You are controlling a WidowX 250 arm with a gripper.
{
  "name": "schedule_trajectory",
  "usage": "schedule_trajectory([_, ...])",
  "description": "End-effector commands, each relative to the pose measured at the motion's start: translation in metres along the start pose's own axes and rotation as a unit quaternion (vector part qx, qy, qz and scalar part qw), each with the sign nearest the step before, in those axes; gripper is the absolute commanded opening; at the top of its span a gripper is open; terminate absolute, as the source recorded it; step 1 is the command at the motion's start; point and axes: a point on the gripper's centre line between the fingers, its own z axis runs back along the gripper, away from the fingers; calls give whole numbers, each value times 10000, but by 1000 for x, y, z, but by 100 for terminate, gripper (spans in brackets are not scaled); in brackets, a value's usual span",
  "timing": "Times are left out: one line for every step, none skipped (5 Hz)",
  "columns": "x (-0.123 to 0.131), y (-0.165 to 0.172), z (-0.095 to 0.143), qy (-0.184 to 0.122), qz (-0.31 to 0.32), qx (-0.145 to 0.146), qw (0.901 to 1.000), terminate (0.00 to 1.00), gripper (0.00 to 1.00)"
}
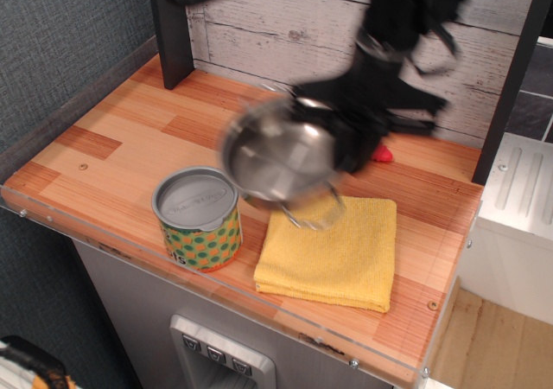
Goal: Move the pot and place it on the left edge of the table
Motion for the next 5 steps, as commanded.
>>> schedule_trajectory([47, 72, 18, -223, 862, 223, 9958, 0, 0])
schedule_trajectory([58, 101, 14, -188, 1182, 279, 9924, 0, 0])
schedule_trajectory([66, 123, 5, -124, 1310, 347, 9907, 0, 0])
schedule_trajectory([73, 143, -9, -266, 1261, 563, 9901, 0, 0])
schedule_trajectory([77, 160, -25, -92, 1388, 599, 9885, 0, 0])
